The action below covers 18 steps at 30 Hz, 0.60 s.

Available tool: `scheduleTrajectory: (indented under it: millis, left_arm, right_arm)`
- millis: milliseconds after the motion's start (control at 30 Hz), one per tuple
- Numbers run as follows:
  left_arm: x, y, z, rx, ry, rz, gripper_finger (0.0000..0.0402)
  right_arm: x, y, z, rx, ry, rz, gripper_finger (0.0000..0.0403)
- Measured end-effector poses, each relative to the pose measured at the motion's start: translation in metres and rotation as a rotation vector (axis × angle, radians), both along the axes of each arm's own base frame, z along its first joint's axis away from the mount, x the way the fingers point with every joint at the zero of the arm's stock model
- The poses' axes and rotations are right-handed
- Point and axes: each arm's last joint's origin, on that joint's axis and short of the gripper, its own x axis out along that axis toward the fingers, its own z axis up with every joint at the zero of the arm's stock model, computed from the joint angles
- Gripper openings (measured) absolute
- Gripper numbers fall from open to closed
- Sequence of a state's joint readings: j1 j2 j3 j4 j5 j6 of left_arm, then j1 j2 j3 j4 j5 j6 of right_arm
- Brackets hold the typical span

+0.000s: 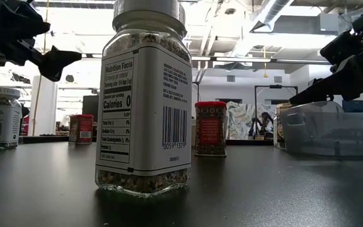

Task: Sort spices by type
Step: Put the top left red seasoning can into the gray bin

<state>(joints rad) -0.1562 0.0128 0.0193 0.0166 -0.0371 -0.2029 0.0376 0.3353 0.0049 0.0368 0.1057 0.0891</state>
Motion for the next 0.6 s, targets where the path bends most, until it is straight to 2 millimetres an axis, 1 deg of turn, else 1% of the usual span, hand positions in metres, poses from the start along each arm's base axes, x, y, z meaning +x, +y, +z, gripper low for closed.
scheduleTrajectory:
  millis: [267, 333, 467, 600]
  left_arm:
    - [0.000, 0.000, 0.000, -0.005, -0.003, 0.015, 0.0343]
    - [-0.001, 0.001, 0.004, -0.018, -0.011, 0.030, 0.0343]
    - [-0.002, 0.003, 0.016, 0.009, -0.012, 0.080, 0.0343]
    - [-0.003, 0.005, 0.042, -0.037, -0.031, 0.157, 0.0343]
  right_arm:
    - [0.000, 0.000, 0.000, 0.000, 0.000, 0.000, 0.0368]
    - [0.000, 0.000, 0.000, -0.001, 0.001, 0.000, 0.0368]
    - [0.000, 0.000, 0.000, -0.003, 0.000, 0.001, 0.0368]
    - [0.000, 0.000, 0.000, -0.003, 0.000, 0.001, 0.0368]
